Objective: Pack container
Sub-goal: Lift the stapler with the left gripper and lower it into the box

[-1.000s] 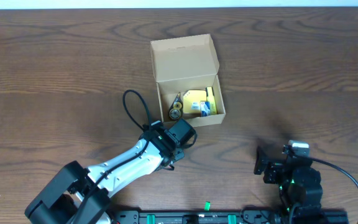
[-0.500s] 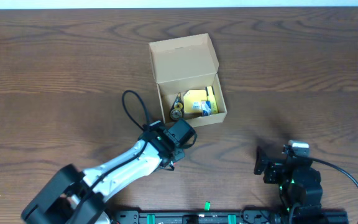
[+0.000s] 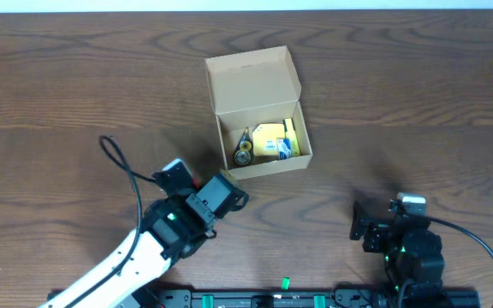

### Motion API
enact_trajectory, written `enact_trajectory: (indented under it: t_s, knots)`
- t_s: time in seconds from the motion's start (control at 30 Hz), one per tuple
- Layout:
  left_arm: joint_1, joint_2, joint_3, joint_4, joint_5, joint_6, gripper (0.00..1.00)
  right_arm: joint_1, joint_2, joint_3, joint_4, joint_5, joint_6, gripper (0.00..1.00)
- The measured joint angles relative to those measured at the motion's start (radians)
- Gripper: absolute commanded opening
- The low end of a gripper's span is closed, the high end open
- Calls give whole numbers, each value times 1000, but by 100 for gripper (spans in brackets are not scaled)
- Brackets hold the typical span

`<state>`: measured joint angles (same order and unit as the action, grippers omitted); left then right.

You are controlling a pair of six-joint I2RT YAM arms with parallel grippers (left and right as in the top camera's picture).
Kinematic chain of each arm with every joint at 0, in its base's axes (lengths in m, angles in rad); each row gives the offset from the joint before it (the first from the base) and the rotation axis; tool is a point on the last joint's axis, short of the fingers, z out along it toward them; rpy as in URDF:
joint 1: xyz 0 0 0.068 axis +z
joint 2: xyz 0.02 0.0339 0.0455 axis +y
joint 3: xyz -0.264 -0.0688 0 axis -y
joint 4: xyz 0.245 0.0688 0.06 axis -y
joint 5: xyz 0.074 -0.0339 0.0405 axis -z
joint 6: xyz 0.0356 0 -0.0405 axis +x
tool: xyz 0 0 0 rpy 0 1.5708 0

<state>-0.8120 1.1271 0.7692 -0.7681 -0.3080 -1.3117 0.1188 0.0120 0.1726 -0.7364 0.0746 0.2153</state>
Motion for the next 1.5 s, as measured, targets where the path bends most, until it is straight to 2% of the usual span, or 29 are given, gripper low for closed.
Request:
enact_trajectory:
  t_s: [0.1,0.23,0.37,0.63,0.83,1.1,1.4,1.47,1.5]
  knots:
    - [0,4,84,3,-85,42,6,0,0,0,0,0,0,99]
    - [0,45,231,74,-156,163,6,0,0,0,0,0,0,99]
    - [2,159,363,166,-177,304,6,0,0,0,0,0,0,99]
    - [56,433,496,182,-39,454,6,0,0,0,0,0,0,99]
    - [92,540,496,178,70,495,6,0,0,0,0,0,0,99]
    - [92,616,496,177,131,524,6,0,0,0,0,0,0,99]
    - [92,621,496,174,152,532,31,0,0,0,0,0,0,99]
    - [92,621,496,174,152,540,51,0,0,0,0,0,0,99]
    - [92,621,496,173,153,542,55,0,0,0,0,0,0,99]
